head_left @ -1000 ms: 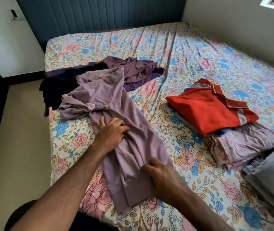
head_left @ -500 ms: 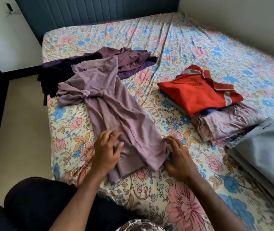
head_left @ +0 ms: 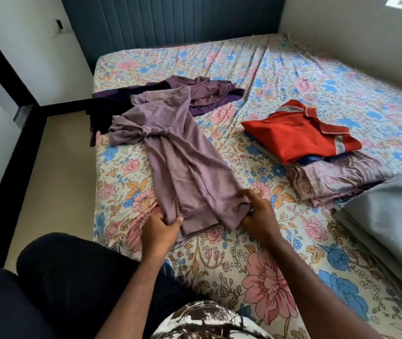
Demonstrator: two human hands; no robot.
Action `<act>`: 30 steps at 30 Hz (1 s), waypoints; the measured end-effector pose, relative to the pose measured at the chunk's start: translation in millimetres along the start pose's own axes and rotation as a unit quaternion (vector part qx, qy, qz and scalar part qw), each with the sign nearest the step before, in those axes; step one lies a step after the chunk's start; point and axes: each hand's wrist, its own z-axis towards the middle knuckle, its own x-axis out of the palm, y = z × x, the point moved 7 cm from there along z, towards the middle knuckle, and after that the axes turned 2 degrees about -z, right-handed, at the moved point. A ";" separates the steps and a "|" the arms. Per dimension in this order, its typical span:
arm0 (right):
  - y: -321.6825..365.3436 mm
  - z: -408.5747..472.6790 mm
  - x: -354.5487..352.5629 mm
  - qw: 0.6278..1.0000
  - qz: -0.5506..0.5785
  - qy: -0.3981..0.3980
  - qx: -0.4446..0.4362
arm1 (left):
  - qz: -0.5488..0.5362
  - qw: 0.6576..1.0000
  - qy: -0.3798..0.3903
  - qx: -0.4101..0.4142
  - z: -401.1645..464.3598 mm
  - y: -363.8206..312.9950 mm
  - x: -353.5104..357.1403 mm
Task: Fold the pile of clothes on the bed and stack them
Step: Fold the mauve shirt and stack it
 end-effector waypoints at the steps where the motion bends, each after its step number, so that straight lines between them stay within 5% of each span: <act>1: 2.1 -0.1 -3.2 0.999 0.036 -0.005 0.004 | -0.023 1.000 0.008 0.000 -3.7 -2.0 1.0; 7: 7.8 -12.5 -21.8 0.981 0.170 -0.090 0.022 | -0.318 0.947 0.037 -0.028 -22.6 -13.7 -1.8; 9: 6.2 -18.9 -26.7 0.978 0.178 -0.100 0.038 | -0.342 0.939 0.041 -0.030 -25.2 -11.7 -9.3; 14: 3.2 -40.1 -23.6 0.992 -0.114 0.008 -0.058 | -0.129 0.984 0.095 -0.073 -16.4 21.8 -21.2; 20: 30.4 -32.1 -29.5 0.988 -0.098 -0.005 -0.117 | 0.099 0.989 -0.094 0.048 0.1 -5.0 -37.2; 25: 70.2 23.2 8.7 0.990 -0.093 0.026 -0.105 | 0.110 0.982 -0.086 0.125 35.5 -53.2 -22.1; 30: 108.7 99.7 70.4 0.980 -0.103 0.105 -0.133 | 0.009 0.993 -0.051 0.106 101.5 -90.6 -9.5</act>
